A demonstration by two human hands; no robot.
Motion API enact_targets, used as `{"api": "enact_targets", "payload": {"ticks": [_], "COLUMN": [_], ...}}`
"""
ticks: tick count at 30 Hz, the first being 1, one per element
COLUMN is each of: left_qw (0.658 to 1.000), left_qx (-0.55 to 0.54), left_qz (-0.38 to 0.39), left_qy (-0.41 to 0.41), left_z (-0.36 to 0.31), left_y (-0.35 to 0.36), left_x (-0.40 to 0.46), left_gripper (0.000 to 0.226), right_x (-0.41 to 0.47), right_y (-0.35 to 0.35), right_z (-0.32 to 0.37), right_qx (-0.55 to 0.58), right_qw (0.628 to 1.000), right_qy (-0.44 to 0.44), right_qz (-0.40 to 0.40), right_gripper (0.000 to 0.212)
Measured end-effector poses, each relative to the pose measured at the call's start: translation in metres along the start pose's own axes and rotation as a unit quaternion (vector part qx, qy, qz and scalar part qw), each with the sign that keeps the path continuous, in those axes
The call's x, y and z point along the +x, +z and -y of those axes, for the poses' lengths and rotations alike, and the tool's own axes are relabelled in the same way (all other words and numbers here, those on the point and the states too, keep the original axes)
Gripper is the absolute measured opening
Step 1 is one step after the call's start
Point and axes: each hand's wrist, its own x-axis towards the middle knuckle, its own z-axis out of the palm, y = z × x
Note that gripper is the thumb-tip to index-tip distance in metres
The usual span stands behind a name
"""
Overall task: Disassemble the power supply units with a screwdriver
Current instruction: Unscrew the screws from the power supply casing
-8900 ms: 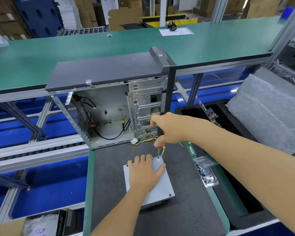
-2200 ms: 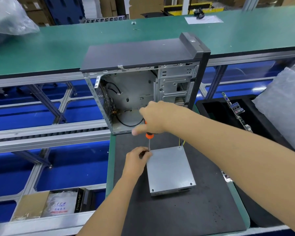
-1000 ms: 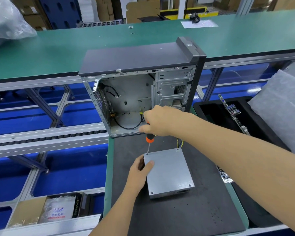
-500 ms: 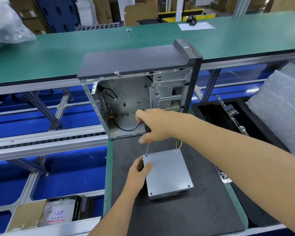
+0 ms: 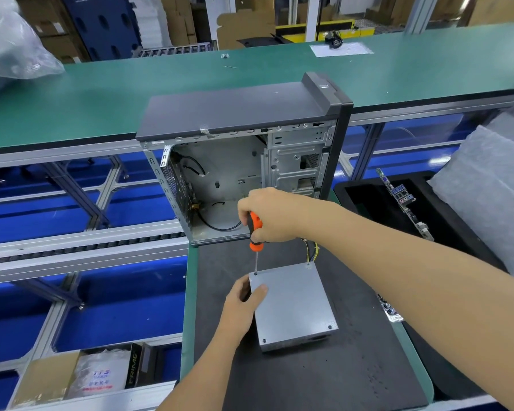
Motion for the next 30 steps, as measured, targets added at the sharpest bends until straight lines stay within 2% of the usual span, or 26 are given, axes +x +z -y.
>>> {"api": "enact_targets", "payload": {"ticks": [3,4,6,9,11,13,15,17,18,21,24,26,28,30], "left_qw": [1.000,1.000,1.000,1.000,1.000,1.000,1.000,1.000,1.000,1.000,1.000,1.000,1.000,1.000], "left_qx": [-0.002,-0.002,0.001,-0.001,-0.001,-0.005,-0.007,-0.005,-0.005,-0.007,-0.009,-0.010,-0.014,-0.020], "left_qz": [-0.002,-0.002,-0.001,0.003,0.002,0.002,0.001,0.000,0.000,0.002,0.001,0.000,-0.003,-0.001], "left_qy": [0.000,-0.002,-0.006,-0.008,-0.006,-0.007,-0.006,-0.006,-0.007,-0.005,-0.005,-0.004,-0.004,-0.003], "left_z": [0.000,0.000,0.001,0.002,0.002,0.002,0.003,0.004,0.004,0.003,0.002,0.002,0.002,0.002], "left_y": [0.001,0.000,-0.001,-0.002,-0.001,-0.001,-0.002,-0.002,-0.002,-0.002,-0.002,-0.001,-0.001,0.000], "left_x": [0.000,0.000,0.000,0.002,0.002,0.003,0.003,0.003,0.003,0.003,0.003,0.003,0.002,0.002], "left_gripper": [0.038,0.038,0.040,0.041,0.042,0.043,0.043,0.041,0.041,0.041,0.040,0.039,0.038,0.038], "right_x": [-0.002,-0.002,-0.002,-0.004,-0.005,-0.004,-0.002,0.000,-0.001,-0.003,-0.005,-0.004,0.000,-0.001], "right_y": [0.000,-0.001,-0.004,-0.005,-0.005,-0.005,-0.006,-0.007,-0.006,-0.004,-0.002,-0.003,-0.003,-0.004], "right_z": [0.005,0.007,0.010,0.007,0.008,0.009,0.010,0.011,0.010,0.007,0.008,0.012,0.014,0.015], "right_qx": [-0.041,-0.111,-0.208,-0.098,-0.052,-0.055,-0.133,-0.260,-0.265,-0.119,-0.057,-0.116,-0.245,-0.247], "right_qw": [0.997,0.991,0.977,0.995,0.998,0.998,0.989,0.965,0.964,0.993,0.998,0.992,0.968,0.968], "right_qy": [0.065,0.071,0.048,0.020,-0.009,0.002,0.038,0.015,0.014,0.012,0.001,0.040,0.045,0.043], "right_qz": [0.005,0.000,-0.005,0.017,0.032,0.034,0.044,0.039,0.024,0.015,0.031,0.032,0.010,-0.013], "right_gripper": [0.059,0.061,0.045,0.027,0.029,0.039,0.048,0.035,0.028,0.025,0.040,0.048,0.047,0.047]}}
